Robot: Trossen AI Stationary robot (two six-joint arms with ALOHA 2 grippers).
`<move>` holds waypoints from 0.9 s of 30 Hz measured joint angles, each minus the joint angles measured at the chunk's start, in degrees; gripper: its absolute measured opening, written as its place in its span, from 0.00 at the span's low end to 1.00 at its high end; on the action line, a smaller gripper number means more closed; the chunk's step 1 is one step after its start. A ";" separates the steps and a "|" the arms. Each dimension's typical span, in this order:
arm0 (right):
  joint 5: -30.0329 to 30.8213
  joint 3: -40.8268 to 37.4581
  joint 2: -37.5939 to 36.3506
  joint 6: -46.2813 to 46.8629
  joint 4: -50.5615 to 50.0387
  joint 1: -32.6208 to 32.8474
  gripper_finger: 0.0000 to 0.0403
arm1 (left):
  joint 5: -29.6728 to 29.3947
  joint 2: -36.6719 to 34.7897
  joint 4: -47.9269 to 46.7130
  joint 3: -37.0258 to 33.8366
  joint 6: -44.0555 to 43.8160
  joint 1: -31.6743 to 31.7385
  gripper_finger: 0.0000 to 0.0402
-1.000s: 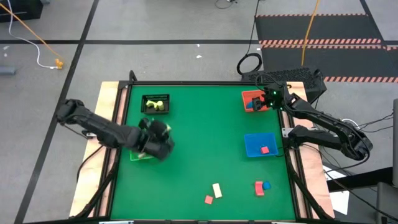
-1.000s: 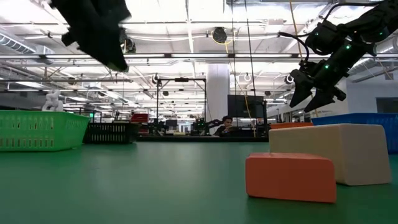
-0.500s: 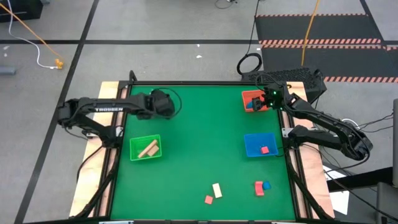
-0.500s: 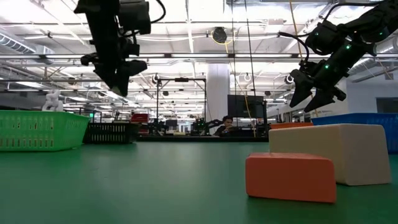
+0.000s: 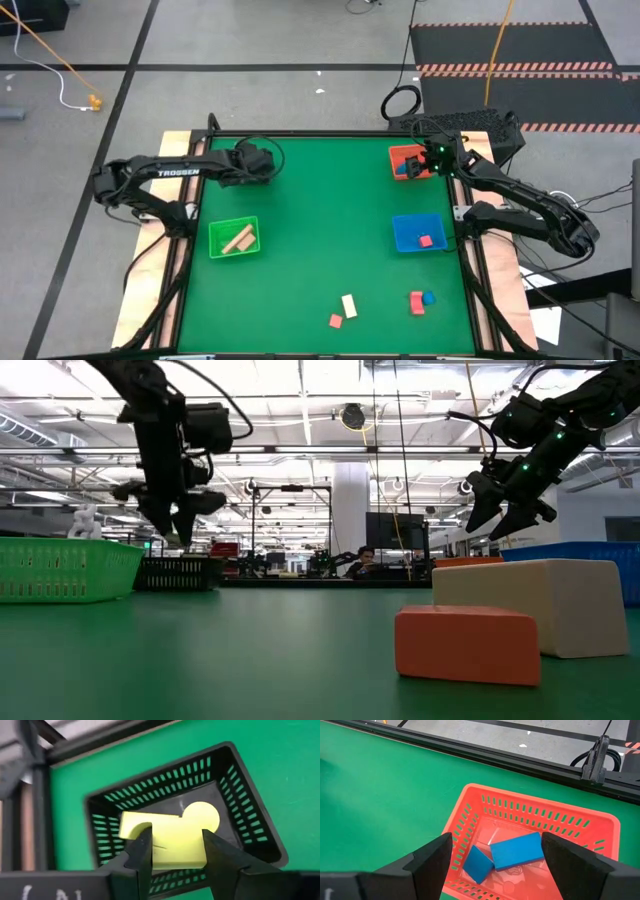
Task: Sort & place blocks by color
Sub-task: Put the yellow green block into the black bin, then put the orange block into the blue bin
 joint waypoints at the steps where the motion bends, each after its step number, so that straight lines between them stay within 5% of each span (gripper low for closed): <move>1: 0.00 0.00 0.00 0.00 0.01 0.00 0.74 | 0.86 0.00 1.63 -0.89 -0.29 0.50 0.34; 9: 0.00 0.00 0.00 0.00 0.00 0.00 0.74 | 3.11 -0.08 6.80 -3.66 -2.42 1.03 0.52; 15: 0.00 0.00 0.01 0.00 -0.01 -0.02 0.74 | 2.89 -2.32 9.72 -3.66 -1.17 -0.76 0.54; 27: 0.00 0.00 0.02 0.00 0.01 0.00 0.74 | 14.37 -3.45 36.70 -3.57 12.04 -19.36 0.54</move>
